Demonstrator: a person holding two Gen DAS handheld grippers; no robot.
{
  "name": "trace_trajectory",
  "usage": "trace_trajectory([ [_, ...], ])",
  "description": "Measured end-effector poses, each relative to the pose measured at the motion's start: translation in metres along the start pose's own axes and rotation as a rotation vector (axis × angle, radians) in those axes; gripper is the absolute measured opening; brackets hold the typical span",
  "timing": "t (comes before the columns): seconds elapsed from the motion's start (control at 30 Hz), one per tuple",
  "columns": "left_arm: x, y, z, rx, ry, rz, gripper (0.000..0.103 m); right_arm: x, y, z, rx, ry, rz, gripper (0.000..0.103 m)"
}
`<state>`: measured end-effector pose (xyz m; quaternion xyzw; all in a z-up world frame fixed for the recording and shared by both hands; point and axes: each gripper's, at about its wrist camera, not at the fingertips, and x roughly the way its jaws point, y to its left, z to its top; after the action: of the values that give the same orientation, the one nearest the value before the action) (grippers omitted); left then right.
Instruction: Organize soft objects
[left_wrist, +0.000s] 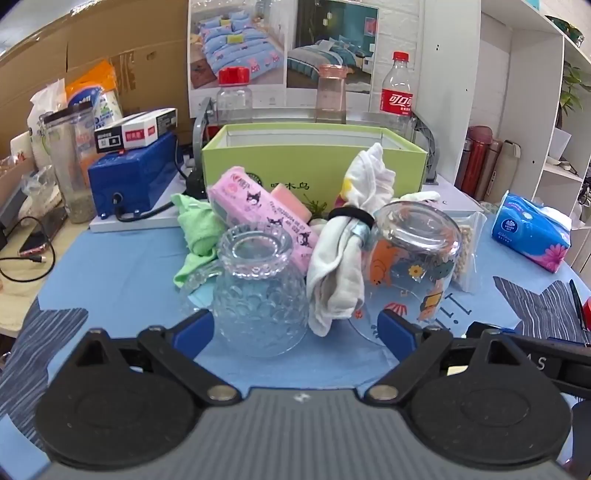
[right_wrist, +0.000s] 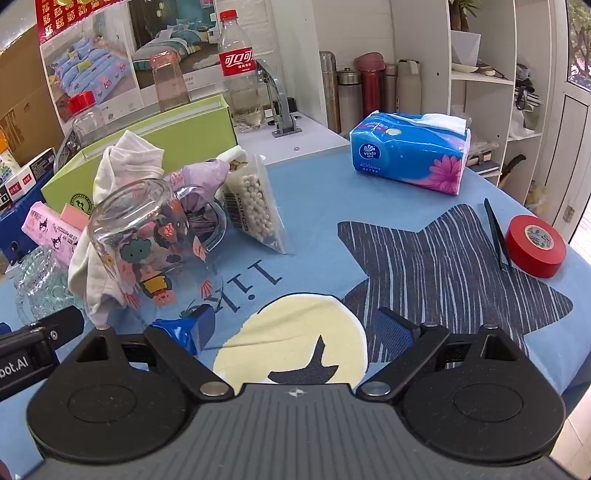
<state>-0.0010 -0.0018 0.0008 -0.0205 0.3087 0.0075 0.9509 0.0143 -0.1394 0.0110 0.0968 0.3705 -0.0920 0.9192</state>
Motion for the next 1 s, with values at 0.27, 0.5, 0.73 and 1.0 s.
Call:
trace_trajectory([
  [0.27,0.0025,-0.0006,-0.0006,-0.002,0.013,0.008,0.09,0.0028,-0.0013,0.0004,0.009,-0.002,-0.001,0.08],
  [0.5,0.0029,-0.0001,-0.0005,0.0,0.016,0.001,0.09,0.0013,0.0027,-0.0017,0.007,-0.003,0.012,0.08],
  [0.73,0.0049,0.0014,-0.0014,-0.008,0.022,0.003,0.09,0.0025,0.0045,-0.0021,0.005,0.002,0.011,0.08],
  [1.0,0.0061,0.0022,-0.0019,-0.009,0.026,0.002,0.09,0.0036,0.0051,-0.0023,0.006,0.009,0.015,0.08],
])
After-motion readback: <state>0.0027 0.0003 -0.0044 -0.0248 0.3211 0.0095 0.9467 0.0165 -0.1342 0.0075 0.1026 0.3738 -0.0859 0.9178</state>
